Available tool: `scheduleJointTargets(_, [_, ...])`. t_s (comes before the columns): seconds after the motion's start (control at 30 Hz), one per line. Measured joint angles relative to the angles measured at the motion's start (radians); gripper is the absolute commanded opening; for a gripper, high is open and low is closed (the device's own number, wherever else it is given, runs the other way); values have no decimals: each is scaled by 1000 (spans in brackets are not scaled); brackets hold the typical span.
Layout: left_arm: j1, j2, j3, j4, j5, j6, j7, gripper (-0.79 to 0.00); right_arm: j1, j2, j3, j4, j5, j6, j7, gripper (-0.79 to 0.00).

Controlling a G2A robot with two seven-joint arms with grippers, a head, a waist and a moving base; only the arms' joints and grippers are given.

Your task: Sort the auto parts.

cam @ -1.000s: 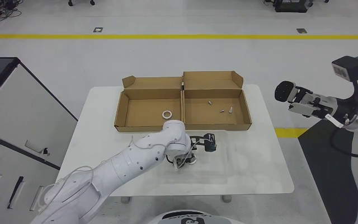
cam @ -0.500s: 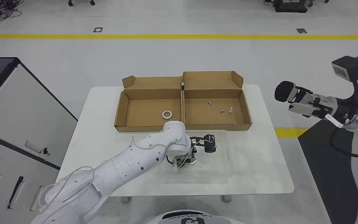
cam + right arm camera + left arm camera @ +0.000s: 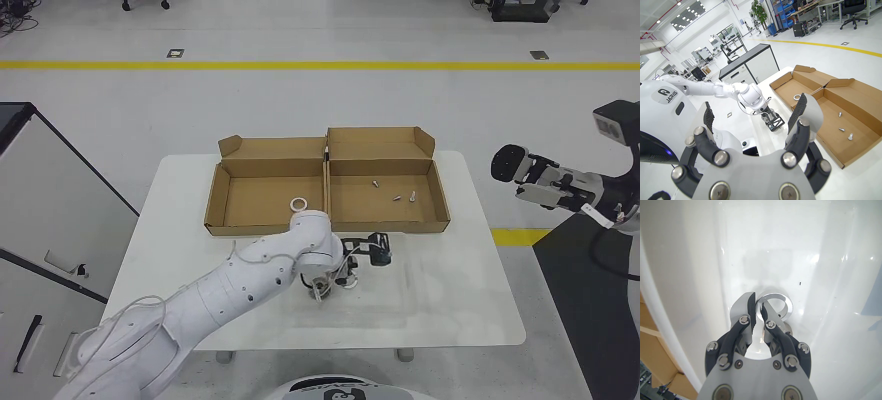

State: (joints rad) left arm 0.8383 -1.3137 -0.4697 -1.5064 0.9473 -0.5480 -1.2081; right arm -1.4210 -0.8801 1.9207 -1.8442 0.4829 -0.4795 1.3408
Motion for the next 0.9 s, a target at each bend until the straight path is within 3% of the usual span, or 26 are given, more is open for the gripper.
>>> scheduleJointTargets(0.43, [-2, 43, -193, -227, -206, 33, 1, -785, 0, 0, 0, 0, 0, 0, 0, 0])
scheduleJointTargets(0.9, [60, 108, -487, -299, -398, 20, 76, -785, 0, 0, 0, 0, 0, 0, 0, 0])
